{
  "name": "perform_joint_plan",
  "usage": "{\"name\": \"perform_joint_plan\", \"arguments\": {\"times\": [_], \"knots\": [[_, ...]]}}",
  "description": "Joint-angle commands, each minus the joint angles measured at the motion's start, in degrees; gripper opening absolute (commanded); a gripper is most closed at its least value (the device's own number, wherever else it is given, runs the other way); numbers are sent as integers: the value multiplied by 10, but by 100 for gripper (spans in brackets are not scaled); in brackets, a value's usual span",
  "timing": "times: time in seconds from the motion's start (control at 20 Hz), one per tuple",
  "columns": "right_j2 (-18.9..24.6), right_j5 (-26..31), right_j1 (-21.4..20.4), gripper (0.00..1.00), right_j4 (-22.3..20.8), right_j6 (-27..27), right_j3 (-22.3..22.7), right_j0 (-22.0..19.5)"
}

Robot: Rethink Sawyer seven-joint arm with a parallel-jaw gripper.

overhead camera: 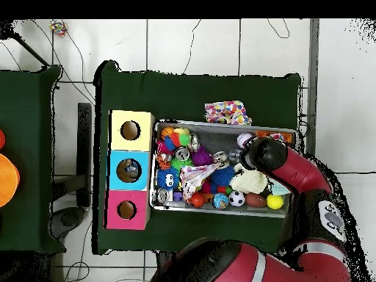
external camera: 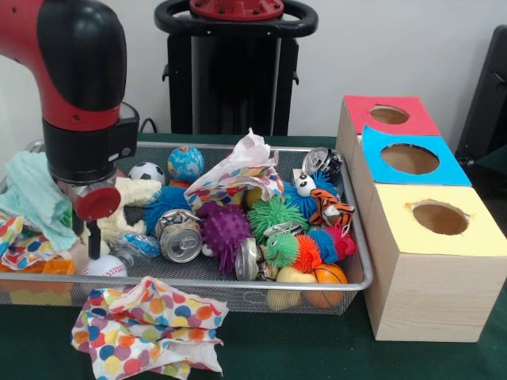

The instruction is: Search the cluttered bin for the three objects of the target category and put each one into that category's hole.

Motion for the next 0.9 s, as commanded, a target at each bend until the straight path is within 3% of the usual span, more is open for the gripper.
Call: {"name": "perform_joint_plan", "arguments": {"times": [0.05,0.9], "knots": [[29,-11,46,100,28,104,-8,-3],[23,64,11,100,43,98,23,0]]}}
